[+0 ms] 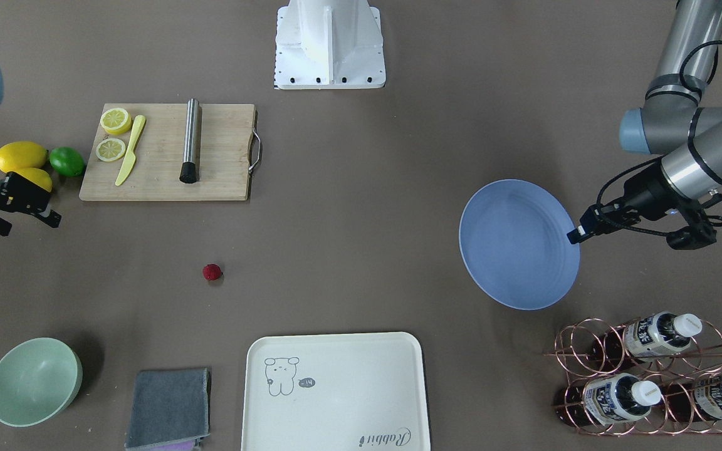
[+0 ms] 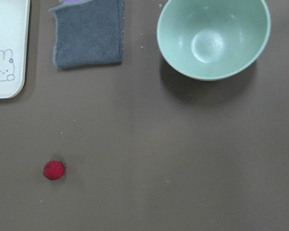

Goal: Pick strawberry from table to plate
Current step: 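Move the left gripper toward the blue plate while the right gripper advances, then lower the right gripper over the red strawberry while the left hovers by the plate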

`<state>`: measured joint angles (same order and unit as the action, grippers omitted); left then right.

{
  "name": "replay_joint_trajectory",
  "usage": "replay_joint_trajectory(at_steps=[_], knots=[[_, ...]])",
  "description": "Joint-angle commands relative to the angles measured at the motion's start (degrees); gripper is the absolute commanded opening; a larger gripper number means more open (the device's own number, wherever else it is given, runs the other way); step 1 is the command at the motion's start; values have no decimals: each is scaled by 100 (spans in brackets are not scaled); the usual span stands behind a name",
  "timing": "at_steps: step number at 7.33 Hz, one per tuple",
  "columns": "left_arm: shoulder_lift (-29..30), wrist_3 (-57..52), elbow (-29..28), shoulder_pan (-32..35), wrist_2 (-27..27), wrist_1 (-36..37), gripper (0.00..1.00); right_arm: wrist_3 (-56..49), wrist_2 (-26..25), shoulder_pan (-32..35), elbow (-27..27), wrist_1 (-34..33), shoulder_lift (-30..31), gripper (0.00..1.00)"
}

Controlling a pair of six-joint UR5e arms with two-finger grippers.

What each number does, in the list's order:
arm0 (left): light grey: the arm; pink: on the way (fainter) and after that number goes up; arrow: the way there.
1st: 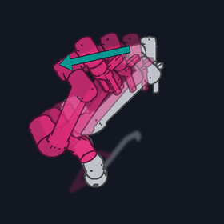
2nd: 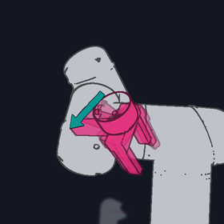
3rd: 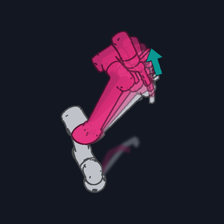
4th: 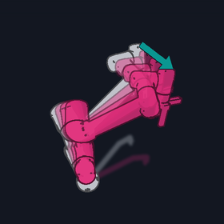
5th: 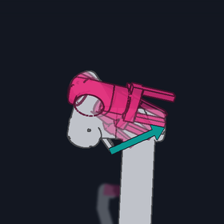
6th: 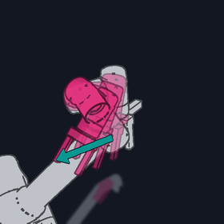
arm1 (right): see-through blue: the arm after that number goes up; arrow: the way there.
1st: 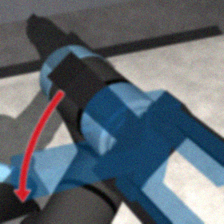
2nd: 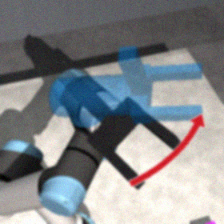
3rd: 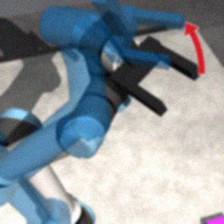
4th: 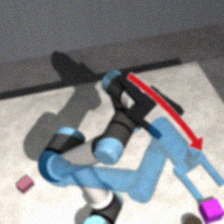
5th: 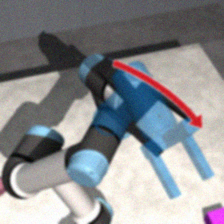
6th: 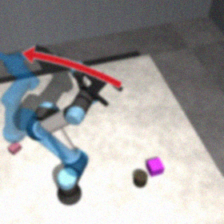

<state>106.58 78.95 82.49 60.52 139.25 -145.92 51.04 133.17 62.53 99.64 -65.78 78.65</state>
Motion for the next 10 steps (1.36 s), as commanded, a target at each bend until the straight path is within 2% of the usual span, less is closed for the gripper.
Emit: replay_joint_trajectory(at_steps=[1, 2, 4, 5, 6, 7, 8, 9, 10], knots=[[82, 1040, 573, -816, -927, 19, 0, 659, -607, -713, 2, -40, -481, 100], [152, 1087, 984, -1431, -1726, 533, 0, 732, -782, -907, 11, -5, -639, 100], [904, 1166, 2196, -2722, -3456, 3040, 0, 767, -959, -1102, 186, 39, -632, 100], [1213, 1428, 2323, -3295, -4188, 3556, 0, 1020, -1012, -1216, 309, -22, -632, 100], [1355, 1448, 2298, -3675, -4656, 3727, 0, 1266, -1021, -1278, 336, -22, -649, 100], [1383, 1448, 2263, -3774, -4757, 3780, 0, 1277, -1021, -1313, 371, -57, -650, 100], [1461, 1448, 2071, -3775, -4758, 3781, 0, 1356, -1326, -1383, 398, -31, -658, 100], [1514, 1404, 1791, -3749, -4758, 3755, 0, 1600, -1868, -1688, 468, -49, -658, 100], [1515, 1395, 1684, -3731, -4758, 3737, 0, 1646, -1874, -1744, 477, -57, -684, 100]])
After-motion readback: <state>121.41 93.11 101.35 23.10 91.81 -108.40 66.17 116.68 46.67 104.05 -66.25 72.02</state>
